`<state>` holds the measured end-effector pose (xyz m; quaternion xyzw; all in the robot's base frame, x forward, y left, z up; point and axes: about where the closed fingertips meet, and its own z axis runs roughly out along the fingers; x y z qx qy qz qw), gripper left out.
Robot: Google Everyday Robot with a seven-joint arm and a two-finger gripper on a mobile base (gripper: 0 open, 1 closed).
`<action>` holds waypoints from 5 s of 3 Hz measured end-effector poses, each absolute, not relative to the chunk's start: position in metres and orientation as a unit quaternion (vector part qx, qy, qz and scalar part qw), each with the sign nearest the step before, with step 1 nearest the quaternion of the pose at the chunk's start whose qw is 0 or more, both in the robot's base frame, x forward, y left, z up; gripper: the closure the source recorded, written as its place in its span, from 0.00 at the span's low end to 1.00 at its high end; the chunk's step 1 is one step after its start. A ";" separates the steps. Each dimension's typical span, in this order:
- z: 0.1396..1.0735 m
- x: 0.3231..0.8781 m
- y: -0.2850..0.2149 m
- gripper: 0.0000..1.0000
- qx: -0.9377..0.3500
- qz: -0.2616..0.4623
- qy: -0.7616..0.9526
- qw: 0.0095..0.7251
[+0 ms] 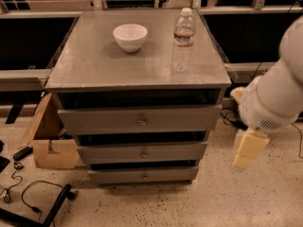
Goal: Open bottom drawer
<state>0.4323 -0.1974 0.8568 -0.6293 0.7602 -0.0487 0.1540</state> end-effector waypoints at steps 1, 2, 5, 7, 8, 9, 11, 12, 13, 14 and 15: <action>0.767 0.440 -0.185 0.00 -0.645 -0.061 0.750 0.129; 0.680 0.444 -0.178 0.00 -0.656 -0.082 0.742 0.109; 0.640 0.463 -0.178 0.00 -0.656 -0.100 0.740 0.111; 0.483 0.511 -0.144 0.00 -0.657 -0.084 0.740 0.118; 0.438 0.530 -0.137 0.00 -0.665 -0.087 0.731 0.127; 0.434 0.532 -0.139 0.00 -0.677 -0.097 0.719 0.127; 0.401 0.534 -0.125 0.00 -0.687 -0.090 0.710 0.121; 0.339 0.531 -0.108 0.00 -0.697 -0.079 0.704 0.111; 0.279 0.532 -0.101 0.00 -0.696 -0.071 0.705 0.121; 0.246 0.548 -0.093 0.00 -0.703 -0.083 0.691 0.144; 0.230 0.573 -0.086 0.00 -0.710 -0.097 0.678 0.164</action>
Offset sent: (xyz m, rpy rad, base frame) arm 0.0219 0.0307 -0.2896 -0.1776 0.0089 0.0763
